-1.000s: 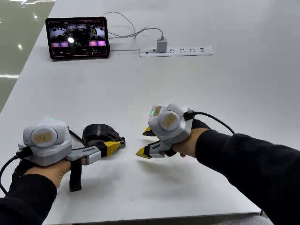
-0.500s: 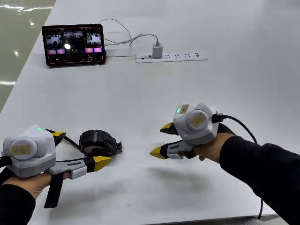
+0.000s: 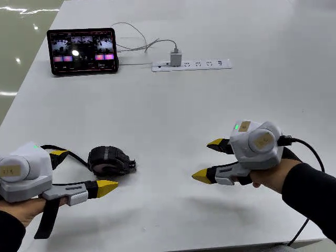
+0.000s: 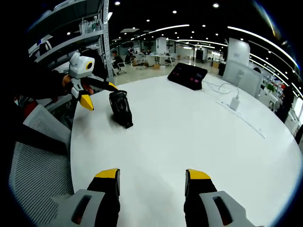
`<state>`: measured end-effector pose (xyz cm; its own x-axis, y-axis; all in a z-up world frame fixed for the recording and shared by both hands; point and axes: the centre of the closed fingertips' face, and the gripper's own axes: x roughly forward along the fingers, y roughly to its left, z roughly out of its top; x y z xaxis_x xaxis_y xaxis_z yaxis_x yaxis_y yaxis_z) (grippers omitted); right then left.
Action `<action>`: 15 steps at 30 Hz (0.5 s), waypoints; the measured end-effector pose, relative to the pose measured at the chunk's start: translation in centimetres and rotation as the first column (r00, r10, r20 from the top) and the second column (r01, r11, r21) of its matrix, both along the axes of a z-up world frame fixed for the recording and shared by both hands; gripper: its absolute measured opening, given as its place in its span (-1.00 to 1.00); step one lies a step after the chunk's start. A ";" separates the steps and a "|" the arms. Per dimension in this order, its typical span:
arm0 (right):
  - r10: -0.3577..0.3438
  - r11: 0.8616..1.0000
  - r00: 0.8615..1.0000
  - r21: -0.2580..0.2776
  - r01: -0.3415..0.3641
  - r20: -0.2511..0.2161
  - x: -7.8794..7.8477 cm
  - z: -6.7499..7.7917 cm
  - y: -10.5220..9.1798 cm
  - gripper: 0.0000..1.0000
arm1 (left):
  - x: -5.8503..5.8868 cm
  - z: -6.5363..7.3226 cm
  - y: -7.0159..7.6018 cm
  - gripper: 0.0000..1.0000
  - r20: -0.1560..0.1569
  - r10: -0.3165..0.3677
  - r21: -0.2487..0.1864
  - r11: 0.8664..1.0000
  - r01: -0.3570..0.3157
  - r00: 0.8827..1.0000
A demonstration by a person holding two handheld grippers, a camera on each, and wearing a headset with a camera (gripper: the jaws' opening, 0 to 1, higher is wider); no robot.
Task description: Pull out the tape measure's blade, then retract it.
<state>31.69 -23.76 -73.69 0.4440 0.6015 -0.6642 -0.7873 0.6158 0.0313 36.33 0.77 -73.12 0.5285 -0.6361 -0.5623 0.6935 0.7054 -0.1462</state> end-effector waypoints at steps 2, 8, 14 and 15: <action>-0.017 1.000 1.000 0.003 0.017 -0.002 -0.4 0.1 -0.9 0.07 | 0.0 0.0 0.1 0.99 0.000 0.001 0.002 1.000 -0.001 1.000; -0.086 0.996 0.996 0.007 0.086 -0.005 -1.1 0.2 -4.2 0.13 | -0.4 -0.1 0.3 0.99 -0.005 -0.017 0.001 1.000 0.017 1.000; -0.113 0.994 0.994 0.010 0.113 -0.001 -2.1 0.2 -6.1 0.22 | -1.1 -0.1 0.2 0.99 -0.003 -0.050 0.023 0.998 0.050 0.999; -0.113 0.994 0.994 0.006 0.113 0.000 -2.4 0.2 -6.3 0.25 | -1.2 -0.2 0.2 0.99 -0.008 -0.052 0.023 0.998 0.052 0.999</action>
